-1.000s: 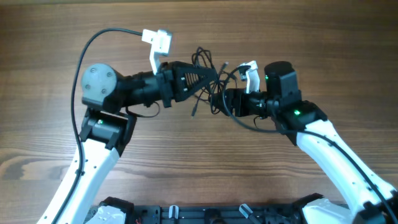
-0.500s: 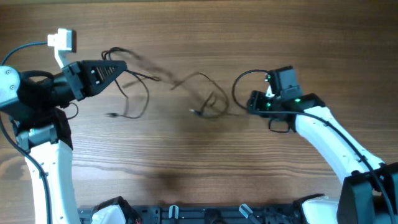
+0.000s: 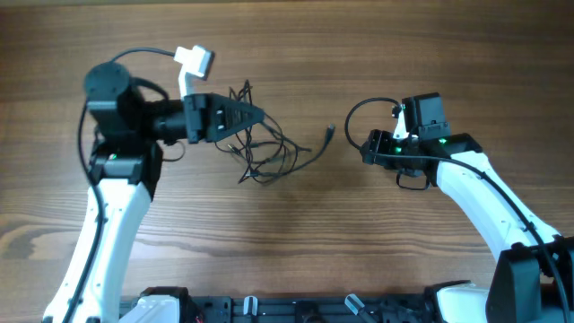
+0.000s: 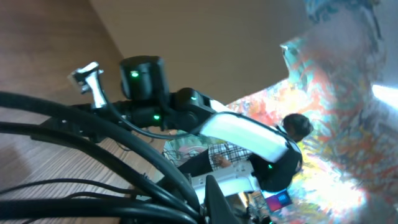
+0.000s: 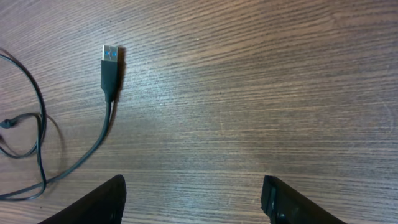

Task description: Untangle cables

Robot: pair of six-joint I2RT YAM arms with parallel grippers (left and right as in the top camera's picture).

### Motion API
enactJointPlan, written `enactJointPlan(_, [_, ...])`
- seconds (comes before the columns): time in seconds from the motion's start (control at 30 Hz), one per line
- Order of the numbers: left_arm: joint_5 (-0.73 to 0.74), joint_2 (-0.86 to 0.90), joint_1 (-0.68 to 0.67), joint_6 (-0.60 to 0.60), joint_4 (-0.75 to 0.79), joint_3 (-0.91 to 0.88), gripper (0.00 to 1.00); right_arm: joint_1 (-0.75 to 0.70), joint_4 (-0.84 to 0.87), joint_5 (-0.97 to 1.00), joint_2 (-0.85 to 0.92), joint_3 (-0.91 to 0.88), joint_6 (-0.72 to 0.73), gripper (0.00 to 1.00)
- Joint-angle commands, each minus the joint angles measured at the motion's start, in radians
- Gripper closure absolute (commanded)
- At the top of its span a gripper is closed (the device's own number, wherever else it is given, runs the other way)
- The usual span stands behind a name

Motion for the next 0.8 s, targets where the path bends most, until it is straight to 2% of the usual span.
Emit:
enactJointPlan(0.0, [-0.114, 0.081, -0.047, 0.043, -0.033, 0.013, 0.96, 0.002, -0.004, -0.017, 0.013, 0.002, -0.023, 0.28])
enactJointPlan(0.07, [-0.188, 0.117, -0.056, 0.059, -0.098, 0.013, 0.96, 0.002, -0.006, -0.017, 0.013, 0.002, -0.023, 0.28])
enactJointPlan(0.1, [-0.229, 0.121, -0.056, 0.103, -0.150, 0.013, 0.96, 0.002, -0.008, -0.016, 0.013, 0.002, -0.023, 0.28])
enactJointPlan(0.17, [-0.406, 0.120, -0.056, 0.256, -0.387, 0.013, 0.96, 0.002, -0.009, -0.017, 0.013, 0.002, -0.045, 0.28])
enactJointPlan(0.23, [-0.537, 0.120, -0.062, 0.340, -0.529, 0.013, 0.96, 0.002, -0.010, -0.017, 0.013, 0.002, -0.045, 0.28])
enactJointPlan(0.27, [-0.677, 0.120, -0.083, 0.403, -0.636, 0.013, 0.96, 0.002, -0.010, -0.017, 0.013, 0.002, -0.045, 0.27])
enactJointPlan(0.3, [-0.771, 0.120, -0.110, 0.428, -0.687, 0.013, 0.96, 0.002, -0.010, -0.017, 0.013, 0.002, -0.045, 0.27])
enactJointPlan(0.33, [-0.893, 0.120, -0.202, 0.467, -0.729, 0.013, 0.96, 0.002, -0.013, -0.017, 0.013, 0.002, -0.045, 0.27])
enactJointPlan(0.43, [-1.065, 0.121, -0.366, 0.488, -0.720, 0.013, 0.96, 0.002, -0.018, -0.017, 0.013, 0.002, -0.047, 0.27])
enactJointPlan(0.47, [-1.125, 0.121, -0.418, 0.489, -0.716, 0.013, 0.92, 0.002, -0.019, -0.017, 0.013, 0.002, -0.048, 0.26])
enactJointPlan(0.5, [-1.175, 0.121, -0.462, 0.513, -0.717, 0.013, 0.73, 0.002, -0.021, -0.017, 0.013, 0.002, -0.053, 0.24])
enactJointPlan(0.53, [-1.187, 0.121, -0.486, 0.547, -0.722, 0.013, 0.45, 0.002, -0.023, -0.017, 0.013, 0.002, -0.079, 0.24])
enactJointPlan(0.57, [-1.189, 0.120, -0.499, 0.559, -0.733, 0.013, 0.08, 0.002, -0.028, -0.016, 0.013, 0.002, -0.108, 0.23])
enactJointPlan(0.6, [-1.189, 0.118, -0.494, 0.559, -0.756, 0.013, 0.02, 0.002, -0.037, -0.016, 0.013, 0.002, -0.134, 0.22])
enactJointPlan(0.7, [-1.189, 0.109, -0.440, 0.559, -0.818, 0.013, 0.02, 0.002, -0.040, -0.013, 0.013, 0.002, -0.151, 0.20])
enactJointPlan(0.77, [-1.188, 0.085, -0.375, 0.559, -0.855, 0.013, 0.06, 0.003, -0.037, -0.035, 0.013, 0.002, -0.153, 0.18])
